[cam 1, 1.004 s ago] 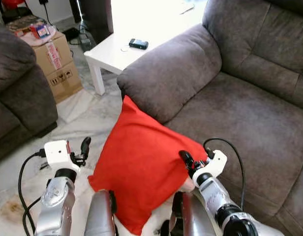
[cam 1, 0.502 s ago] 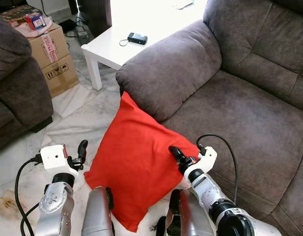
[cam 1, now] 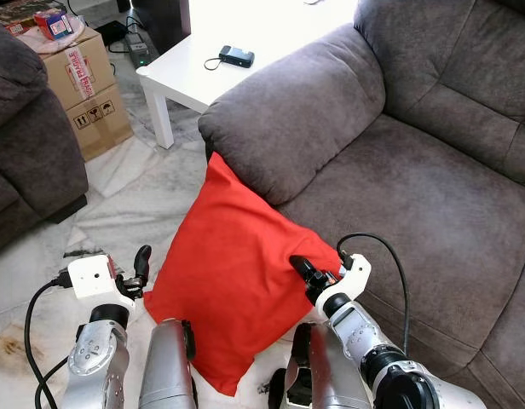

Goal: Move the pillow to the sofa from floor

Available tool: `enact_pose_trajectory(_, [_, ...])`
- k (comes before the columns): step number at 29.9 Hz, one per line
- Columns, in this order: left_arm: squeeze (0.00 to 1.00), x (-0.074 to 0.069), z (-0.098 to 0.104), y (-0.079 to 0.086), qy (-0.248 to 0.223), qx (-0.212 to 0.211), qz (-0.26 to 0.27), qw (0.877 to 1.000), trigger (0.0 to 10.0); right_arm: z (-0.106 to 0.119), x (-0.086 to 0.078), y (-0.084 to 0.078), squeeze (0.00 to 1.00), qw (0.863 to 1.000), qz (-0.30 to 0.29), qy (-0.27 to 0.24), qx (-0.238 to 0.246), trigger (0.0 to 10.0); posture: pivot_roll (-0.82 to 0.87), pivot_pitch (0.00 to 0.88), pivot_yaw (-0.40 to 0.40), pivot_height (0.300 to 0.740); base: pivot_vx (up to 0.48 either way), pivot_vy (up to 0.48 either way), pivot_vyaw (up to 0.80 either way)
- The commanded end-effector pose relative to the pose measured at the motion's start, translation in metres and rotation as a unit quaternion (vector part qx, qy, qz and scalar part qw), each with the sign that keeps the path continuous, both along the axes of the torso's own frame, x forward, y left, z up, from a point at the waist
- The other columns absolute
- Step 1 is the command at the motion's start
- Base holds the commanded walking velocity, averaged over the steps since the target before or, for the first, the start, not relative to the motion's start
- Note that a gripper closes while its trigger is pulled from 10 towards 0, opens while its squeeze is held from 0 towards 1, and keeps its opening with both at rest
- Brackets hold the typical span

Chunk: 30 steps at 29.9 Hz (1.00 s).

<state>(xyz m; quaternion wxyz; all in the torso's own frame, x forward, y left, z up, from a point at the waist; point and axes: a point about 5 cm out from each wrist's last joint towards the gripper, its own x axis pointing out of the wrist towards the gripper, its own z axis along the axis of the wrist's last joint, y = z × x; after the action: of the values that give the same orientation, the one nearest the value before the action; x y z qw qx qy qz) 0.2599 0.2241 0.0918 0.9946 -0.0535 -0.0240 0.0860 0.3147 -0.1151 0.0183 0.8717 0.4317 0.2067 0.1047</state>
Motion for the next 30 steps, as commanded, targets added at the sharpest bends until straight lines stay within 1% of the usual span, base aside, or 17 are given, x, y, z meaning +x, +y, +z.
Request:
enact_pose_trajectory(1, [0.0,-0.0015,-0.0009,-0.0008,0.006,0.002,0.002,1.0,10.0,-0.0047,-0.0042,-0.003,0.0,1.0,-0.002,0.009,0.003,0.0,0.26,0.25,-0.132,0.573,0.0,0.0,0.0])
enact_pose_trajectory(15, [0.0,0.0,0.0016,0.0013,0.001,0.0,0.006,1.0,10.0,-0.005,-0.0043,-0.0084,0.0,1.0,-0.008,0.008,0.002,0.0,0.26,0.244,-0.133,0.573,0.0,0.0,0.0])
enact_pose_trajectory(30, [0.0,0.0022,0.0015,0.0014,0.0,-0.001,0.004,1.0,10.0,-0.0057,-0.005,-0.0094,0.0,1.0,-0.004,0.005,-0.009,0.0,0.26,0.231,-0.13,0.573,0.0,0.0,0.0])
